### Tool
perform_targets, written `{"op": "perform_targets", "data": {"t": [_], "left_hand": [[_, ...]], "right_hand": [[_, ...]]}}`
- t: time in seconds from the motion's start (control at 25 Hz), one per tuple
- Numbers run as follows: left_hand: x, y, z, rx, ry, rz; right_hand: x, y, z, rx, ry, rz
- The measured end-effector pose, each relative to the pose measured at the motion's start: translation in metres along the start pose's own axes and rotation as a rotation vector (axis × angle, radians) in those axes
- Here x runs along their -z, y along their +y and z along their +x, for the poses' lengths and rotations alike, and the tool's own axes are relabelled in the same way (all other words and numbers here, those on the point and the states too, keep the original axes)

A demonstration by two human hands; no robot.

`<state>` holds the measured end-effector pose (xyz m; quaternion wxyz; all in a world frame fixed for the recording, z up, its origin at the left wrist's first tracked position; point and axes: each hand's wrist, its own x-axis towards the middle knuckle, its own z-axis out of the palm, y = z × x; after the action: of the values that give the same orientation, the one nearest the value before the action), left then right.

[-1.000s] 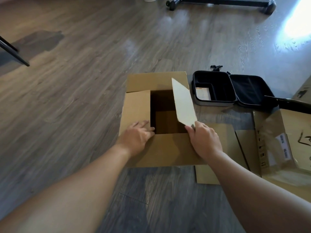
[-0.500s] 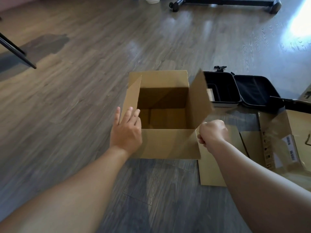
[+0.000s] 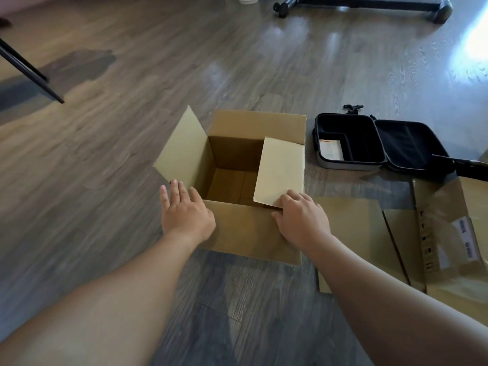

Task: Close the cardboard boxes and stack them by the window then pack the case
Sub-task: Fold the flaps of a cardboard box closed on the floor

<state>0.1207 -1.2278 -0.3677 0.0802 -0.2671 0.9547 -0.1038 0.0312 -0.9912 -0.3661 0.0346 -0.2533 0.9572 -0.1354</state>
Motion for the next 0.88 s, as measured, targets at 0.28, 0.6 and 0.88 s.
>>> {"op": "perform_targets", "data": {"t": [0.28, 0.6, 0.88], "left_hand": [[0.000, -0.008, 0.009, 0.009, -0.222, -0.133], [0.009, -0.005, 0.003, 0.001, -0.266, -0.202], [0.011, 0.001, 0.002, 0.033, -0.263, -0.192]], "right_hand": [[0.003, 0.003, 0.011, -0.035, 0.035, -0.169], [0.020, 0.044, 0.017, -0.419, 0.163, 0.083], [-0.002, -0.008, -0.010, 0.182, 0.067, -0.117]]}}
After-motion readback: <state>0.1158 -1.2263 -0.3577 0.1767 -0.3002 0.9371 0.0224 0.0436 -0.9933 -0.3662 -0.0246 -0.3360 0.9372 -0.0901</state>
